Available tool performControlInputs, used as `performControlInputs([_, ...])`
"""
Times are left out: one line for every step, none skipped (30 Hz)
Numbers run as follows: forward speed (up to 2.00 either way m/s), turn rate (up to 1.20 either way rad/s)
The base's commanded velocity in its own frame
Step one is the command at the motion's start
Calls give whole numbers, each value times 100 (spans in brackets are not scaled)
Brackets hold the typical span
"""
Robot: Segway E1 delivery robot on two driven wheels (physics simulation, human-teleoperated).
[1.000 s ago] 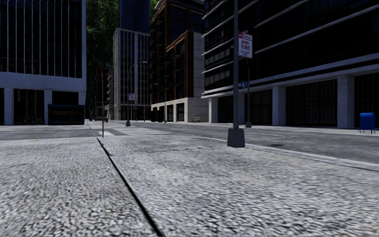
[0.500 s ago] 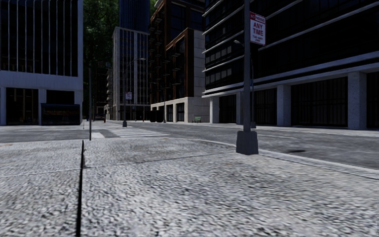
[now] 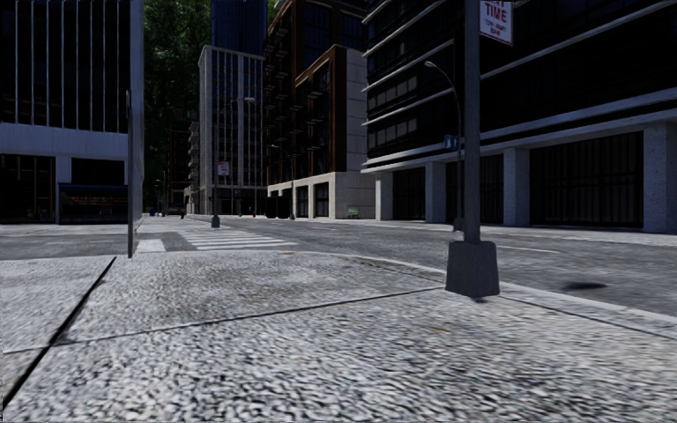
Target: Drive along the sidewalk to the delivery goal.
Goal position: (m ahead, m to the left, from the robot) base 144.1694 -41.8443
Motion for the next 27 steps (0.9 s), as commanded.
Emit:
performControlInputs([200, 7])
performControlInputs([200, 7])
performControlInputs([200, 13])
performControlInputs([200, 19])
performControlInputs([200, 24])
performControlInputs([200, 31])
performControlInputs([200, 31])
performControlInputs([200, 34])
performControlInputs([200, 35])
performControlInputs([200, 35])
performControlInputs([200, 35])
performControlInputs([200, 35])
performControlInputs([200, 35])
performControlInputs([200, 35])
performControlInputs([200, 35])
performControlInputs([200, 35])
performControlInputs([200, 35])
performControlInputs([200, 35])
performControlInputs([200, 35])
performControlInputs([200, 35])
performControlInputs([200, 35])
performControlInputs([200, 35])
performControlInputs([200, 35])
performControlInputs([200, 35])
performControlInputs([200, 35])
performControlInputs([200, 35])
performControlInputs([200, 35])
